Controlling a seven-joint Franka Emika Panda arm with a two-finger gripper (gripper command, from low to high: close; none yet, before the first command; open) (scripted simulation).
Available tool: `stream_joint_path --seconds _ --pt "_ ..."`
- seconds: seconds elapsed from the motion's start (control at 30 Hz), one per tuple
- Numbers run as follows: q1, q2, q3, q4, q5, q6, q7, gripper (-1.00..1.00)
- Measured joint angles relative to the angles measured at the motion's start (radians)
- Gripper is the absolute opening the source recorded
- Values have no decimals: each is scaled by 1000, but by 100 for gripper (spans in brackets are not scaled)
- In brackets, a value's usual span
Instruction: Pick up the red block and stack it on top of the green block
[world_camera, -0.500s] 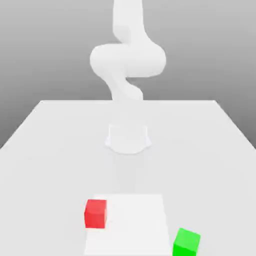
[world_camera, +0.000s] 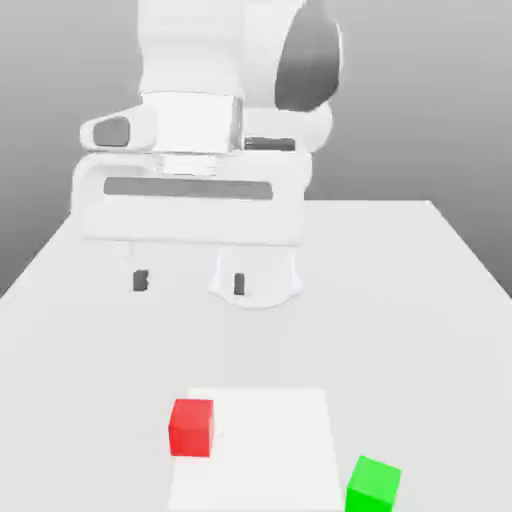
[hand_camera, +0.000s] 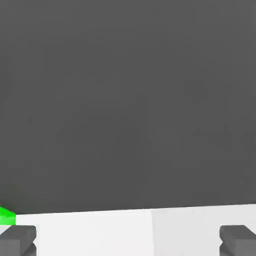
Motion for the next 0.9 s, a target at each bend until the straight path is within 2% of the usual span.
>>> stream_joint_path --seconds 0.2,0.37,0.4,0.63,0.83,0.9 --pt "-29 218 -15 -91 39 122 -65 0" --pt "-55 400 22 -76 93 269 -109 0" --pt "-63 430 31 -71 101 295 -115 -100" --pt "-68 435 36 -71 99 299 -113 -100" --pt "-49 252 15 -92 40 137 -68 -100" --pt "2 252 49 -42 27 86 -46 -100"
